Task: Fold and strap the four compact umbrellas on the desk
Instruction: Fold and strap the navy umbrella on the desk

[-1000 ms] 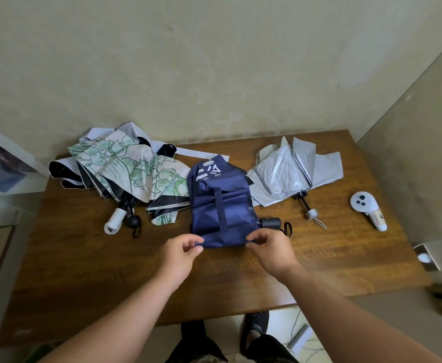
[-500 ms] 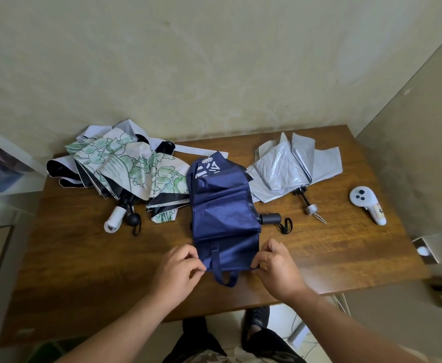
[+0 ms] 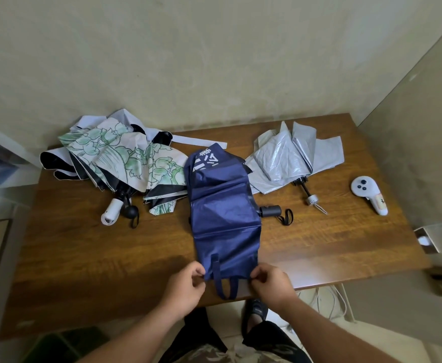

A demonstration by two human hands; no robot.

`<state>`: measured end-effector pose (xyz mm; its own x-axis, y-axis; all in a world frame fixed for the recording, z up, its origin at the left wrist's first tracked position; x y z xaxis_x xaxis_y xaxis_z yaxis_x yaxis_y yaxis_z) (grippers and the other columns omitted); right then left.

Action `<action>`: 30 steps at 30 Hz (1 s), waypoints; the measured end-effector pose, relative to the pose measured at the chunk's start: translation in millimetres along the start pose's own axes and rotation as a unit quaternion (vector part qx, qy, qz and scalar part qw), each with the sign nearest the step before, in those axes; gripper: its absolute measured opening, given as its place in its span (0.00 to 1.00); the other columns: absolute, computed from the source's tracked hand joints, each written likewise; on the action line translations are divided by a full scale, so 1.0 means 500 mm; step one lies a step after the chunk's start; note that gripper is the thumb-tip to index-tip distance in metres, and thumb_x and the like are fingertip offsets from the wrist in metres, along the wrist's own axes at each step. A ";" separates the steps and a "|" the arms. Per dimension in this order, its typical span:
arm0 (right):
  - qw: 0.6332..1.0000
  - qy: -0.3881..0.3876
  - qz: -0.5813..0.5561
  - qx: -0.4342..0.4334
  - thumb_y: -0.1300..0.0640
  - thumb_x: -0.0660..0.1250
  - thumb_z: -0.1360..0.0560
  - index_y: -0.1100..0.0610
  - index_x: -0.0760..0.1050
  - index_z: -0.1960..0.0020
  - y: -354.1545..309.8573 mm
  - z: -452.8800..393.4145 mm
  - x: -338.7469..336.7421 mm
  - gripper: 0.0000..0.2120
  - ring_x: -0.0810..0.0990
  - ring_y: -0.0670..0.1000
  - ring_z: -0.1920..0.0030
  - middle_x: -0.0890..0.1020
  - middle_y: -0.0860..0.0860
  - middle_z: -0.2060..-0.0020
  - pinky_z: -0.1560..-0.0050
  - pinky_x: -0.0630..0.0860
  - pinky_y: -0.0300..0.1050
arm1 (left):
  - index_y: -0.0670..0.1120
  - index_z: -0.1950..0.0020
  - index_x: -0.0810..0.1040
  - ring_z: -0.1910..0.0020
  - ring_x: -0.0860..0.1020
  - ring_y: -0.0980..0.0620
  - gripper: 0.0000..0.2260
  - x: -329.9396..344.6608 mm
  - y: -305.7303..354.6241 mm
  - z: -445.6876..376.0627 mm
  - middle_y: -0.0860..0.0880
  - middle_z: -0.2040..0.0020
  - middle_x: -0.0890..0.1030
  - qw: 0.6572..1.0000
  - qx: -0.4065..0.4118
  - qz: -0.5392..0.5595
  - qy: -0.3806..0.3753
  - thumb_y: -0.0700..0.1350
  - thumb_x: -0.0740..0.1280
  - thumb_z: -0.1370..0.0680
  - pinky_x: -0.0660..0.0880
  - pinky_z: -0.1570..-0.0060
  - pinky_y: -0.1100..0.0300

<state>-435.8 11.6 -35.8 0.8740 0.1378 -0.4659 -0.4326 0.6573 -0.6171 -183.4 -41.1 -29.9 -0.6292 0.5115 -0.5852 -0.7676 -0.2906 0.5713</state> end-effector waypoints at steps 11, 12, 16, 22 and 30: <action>0.936 -0.005 -0.325 0.136 0.73 0.68 0.22 0.62 0.73 0.44 0.013 -0.017 0.019 0.11 0.76 0.54 0.70 0.80 0.59 0.58 0.72 0.76 0.43 | 0.55 0.42 0.79 0.50 0.84 0.50 0.10 0.036 -0.007 0.000 0.49 0.47 0.84 0.931 -0.194 0.309 0.015 0.44 0.73 0.20 0.80 0.47 0.52; 0.934 -0.002 -0.328 0.139 0.75 0.67 0.22 0.63 0.73 0.44 0.016 -0.019 0.020 0.12 0.76 0.54 0.69 0.80 0.59 0.58 0.72 0.77 0.43 | 0.55 0.42 0.79 0.50 0.84 0.49 0.10 0.036 -0.010 0.000 0.49 0.47 0.84 0.930 -0.196 0.309 0.017 0.43 0.73 0.20 0.80 0.47 0.52; 0.924 -0.019 -0.352 0.148 0.77 0.65 0.22 0.61 0.73 0.42 0.025 -0.015 0.024 0.15 0.80 0.59 0.59 0.80 0.62 0.53 0.61 0.81 0.50 | 0.52 0.40 0.78 0.50 0.84 0.49 0.11 0.037 -0.023 0.004 0.46 0.47 0.84 0.919 -0.214 0.331 0.014 0.40 0.72 0.19 0.80 0.52 0.56; 0.927 -0.079 -0.339 0.138 0.70 0.66 0.19 0.60 0.76 0.47 0.022 -0.008 0.035 0.06 0.80 0.53 0.64 0.80 0.57 0.61 0.60 0.80 0.46 | 0.51 0.45 0.80 0.53 0.84 0.50 0.08 0.050 -0.031 0.007 0.45 0.48 0.85 0.892 -0.257 0.372 0.001 0.42 0.75 0.21 0.80 0.57 0.57; 0.940 -0.133 -0.276 0.152 0.67 0.69 0.21 0.63 0.77 0.45 0.035 0.018 0.022 0.06 0.76 0.51 0.66 0.79 0.57 0.61 0.63 0.69 0.44 | 0.51 0.46 0.79 0.54 0.83 0.48 0.04 0.042 -0.036 0.019 0.48 0.48 0.84 0.913 -0.250 0.323 -0.006 0.43 0.71 0.18 0.80 0.54 0.55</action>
<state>-432.0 31.2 -46.2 0.9887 -0.1315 0.0715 0.1497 0.8585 -0.4904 -181.7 -17.7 -47.0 -0.9711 0.1116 -0.2110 -0.1993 -0.8656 0.4593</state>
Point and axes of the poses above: each hand's wrist, its own z-axis away from the middle knuckle, its own x-axis out of the palm, y = z × x, the point moved 6 cm from there along -z, towards the middle knuckle
